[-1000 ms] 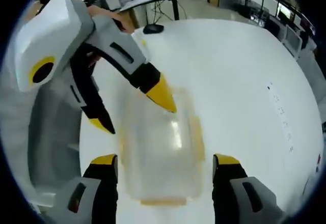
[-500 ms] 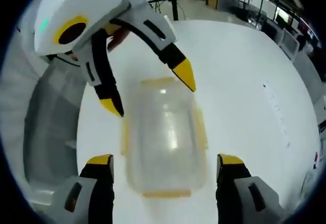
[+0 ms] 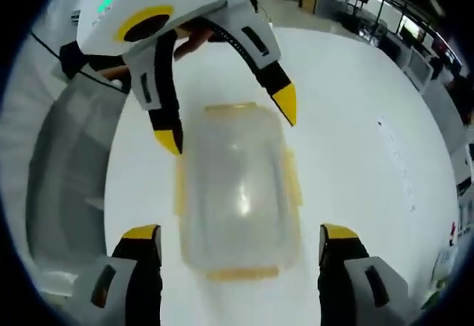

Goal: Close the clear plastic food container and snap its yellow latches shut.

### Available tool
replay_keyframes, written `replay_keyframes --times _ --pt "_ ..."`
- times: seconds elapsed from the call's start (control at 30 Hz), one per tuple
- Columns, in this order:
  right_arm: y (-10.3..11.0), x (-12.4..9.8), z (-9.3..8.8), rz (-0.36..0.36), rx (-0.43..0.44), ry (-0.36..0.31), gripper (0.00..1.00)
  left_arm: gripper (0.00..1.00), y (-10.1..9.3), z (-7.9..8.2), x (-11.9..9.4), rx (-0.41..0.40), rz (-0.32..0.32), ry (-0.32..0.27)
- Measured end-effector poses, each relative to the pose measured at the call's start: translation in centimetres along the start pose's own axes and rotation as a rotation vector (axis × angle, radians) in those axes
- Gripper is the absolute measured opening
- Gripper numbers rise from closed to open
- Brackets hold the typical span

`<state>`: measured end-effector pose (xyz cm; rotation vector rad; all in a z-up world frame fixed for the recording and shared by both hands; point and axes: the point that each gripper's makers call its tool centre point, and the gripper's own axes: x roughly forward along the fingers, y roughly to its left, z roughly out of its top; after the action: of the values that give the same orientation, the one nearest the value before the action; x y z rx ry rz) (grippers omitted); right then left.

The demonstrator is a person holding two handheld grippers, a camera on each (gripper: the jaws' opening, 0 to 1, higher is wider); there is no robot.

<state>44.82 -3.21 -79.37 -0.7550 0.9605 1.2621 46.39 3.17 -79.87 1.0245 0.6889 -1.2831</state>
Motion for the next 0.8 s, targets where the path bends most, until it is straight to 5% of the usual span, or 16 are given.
replay_keyframes --times 0.8 --pt "-0.2 1.4 -1.1 -0.049 -0.032 0.05 0.83 0.85 -0.7 -1.8 1.7 0.076 -0.107 0.072"
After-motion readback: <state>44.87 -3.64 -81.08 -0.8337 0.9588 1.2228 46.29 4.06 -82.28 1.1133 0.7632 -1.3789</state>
